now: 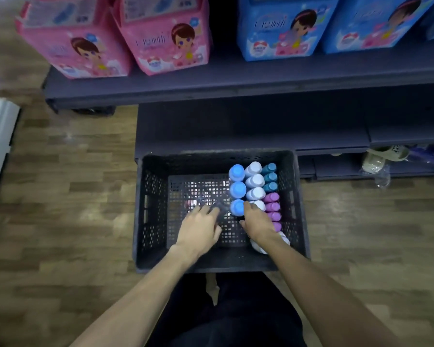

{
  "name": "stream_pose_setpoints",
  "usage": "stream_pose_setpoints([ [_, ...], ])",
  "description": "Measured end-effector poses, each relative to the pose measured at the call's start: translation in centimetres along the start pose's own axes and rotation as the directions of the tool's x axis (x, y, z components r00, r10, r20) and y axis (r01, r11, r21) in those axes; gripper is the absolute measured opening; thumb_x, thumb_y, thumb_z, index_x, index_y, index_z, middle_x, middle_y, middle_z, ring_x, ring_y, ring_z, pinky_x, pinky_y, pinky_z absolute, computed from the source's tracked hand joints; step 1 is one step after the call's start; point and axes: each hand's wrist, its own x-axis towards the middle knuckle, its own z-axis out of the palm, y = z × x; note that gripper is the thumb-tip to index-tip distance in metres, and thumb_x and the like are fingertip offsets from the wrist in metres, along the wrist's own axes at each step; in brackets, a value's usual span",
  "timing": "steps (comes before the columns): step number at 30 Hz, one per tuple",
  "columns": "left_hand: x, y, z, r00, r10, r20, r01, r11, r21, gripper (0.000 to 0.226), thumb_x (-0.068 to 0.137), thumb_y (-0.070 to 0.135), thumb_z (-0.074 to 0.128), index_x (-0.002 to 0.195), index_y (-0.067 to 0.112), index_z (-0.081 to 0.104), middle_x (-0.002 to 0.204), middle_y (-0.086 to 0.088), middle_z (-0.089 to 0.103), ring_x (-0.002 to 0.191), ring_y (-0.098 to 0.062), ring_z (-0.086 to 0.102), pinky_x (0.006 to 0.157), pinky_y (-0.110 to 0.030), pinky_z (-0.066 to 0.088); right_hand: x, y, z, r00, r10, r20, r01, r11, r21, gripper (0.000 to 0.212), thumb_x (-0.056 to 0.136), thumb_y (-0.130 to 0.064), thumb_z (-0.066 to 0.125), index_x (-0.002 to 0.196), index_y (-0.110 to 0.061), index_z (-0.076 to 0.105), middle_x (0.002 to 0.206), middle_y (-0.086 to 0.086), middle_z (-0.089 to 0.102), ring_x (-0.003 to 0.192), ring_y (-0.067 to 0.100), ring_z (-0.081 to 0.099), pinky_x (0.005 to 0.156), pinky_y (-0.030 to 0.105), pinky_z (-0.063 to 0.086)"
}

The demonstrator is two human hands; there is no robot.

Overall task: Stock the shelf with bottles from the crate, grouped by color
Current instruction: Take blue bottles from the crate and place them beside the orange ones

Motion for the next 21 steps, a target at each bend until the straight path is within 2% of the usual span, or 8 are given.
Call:
stream_pose_setpoints([
  [4, 1.2, -0.7, 1.2, 1.0, -0.011, 0.021, 0.011, 1.0, 0.014, 0.037, 0.091, 0.029, 0.045, 0.127, 0.017, 0.05, 0.11, -0.004, 0.061, 0.104, -0.024, 0.053, 0.091, -0.036, 0.042, 1.9, 0.4, 2.0, 1.0, 0.029, 0.012, -0.029, 1.0, -0.005, 0.055, 0.096, -0.01, 0.052, 0.145, -0.009, 0.028, 0.137, 0.015, 0.047, 0.114, 0.037, 0.056, 0.083, 0.044, 0.049],
  [9, 2.4, -1.3, 3.8, 0.999, 0.006, 0.036, -0.006, 1.0, 0.005, 0.04, 0.091, 0.029, 0.047, 0.129, 0.016, 0.049, 0.113, -0.006, 0.06, 0.106, -0.025, 0.052, 0.098, -0.038, 0.039, 3.9, 0.5, 4.0, 0.998, 0.04, -0.039, -0.04, 0.999, -0.009, 0.074, 0.095, -0.008, 0.057, 0.154, -0.007, 0.013, 0.145, 0.016, 0.04, 0.117, 0.035, 0.056, 0.084, 0.04, 0.05],
  [14, 2.2, -2.5, 6.2, 1.0, 0.013, 0.011, -0.013, 1.0, -0.01, 0.041, 0.09, 0.029, 0.047, 0.129, 0.017, 0.051, 0.114, -0.004, 0.057, 0.107, -0.024, 0.047, 0.095, -0.035, 0.036, 5.5, -0.1, 5.3, 0.984, 0.061, -0.165, -0.069, 0.997, -0.044, 0.069, 0.088, -0.004, 0.065, 0.147, -0.007, 0.03, 0.138, 0.013, 0.048, 0.109, 0.03, 0.061, 0.077, 0.035, 0.052],
  [17, 2.1, -3.5, 7.1, 1.0, -0.012, 0.021, 0.013, 0.999, -0.03, 0.041, 0.09, 0.029, 0.048, 0.129, 0.018, 0.051, 0.116, -0.004, 0.055, 0.108, -0.023, 0.045, 0.096, -0.034, 0.035, 6.5, -0.5, 5.7, 0.98, 0.053, -0.19, -0.068, 0.995, -0.076, 0.067, 0.088, -0.004, 0.066, 0.145, -0.006, 0.031, 0.126, 0.013, 0.055, 0.102, 0.029, 0.063, 0.076, 0.035, 0.052],
  [21, 2.3, -4.5, 7.8, 0.999, -0.036, 0.028, 0.037, 0.998, -0.049, 0.041, 0.09, 0.028, 0.048, 0.129, 0.018, 0.051, 0.113, -0.004, 0.057, 0.107, -0.023, 0.046, 0.098, -0.034, 0.035, 7.2, -0.4, 6.0, 0.976, 0.051, -0.21, -0.066, 0.996, -0.066, 0.068, 0.087, -0.005, 0.068, 0.143, -0.006, 0.031, 0.125, 0.013, 0.054, 0.102, 0.03, 0.062, 0.076, 0.036, 0.051],
])
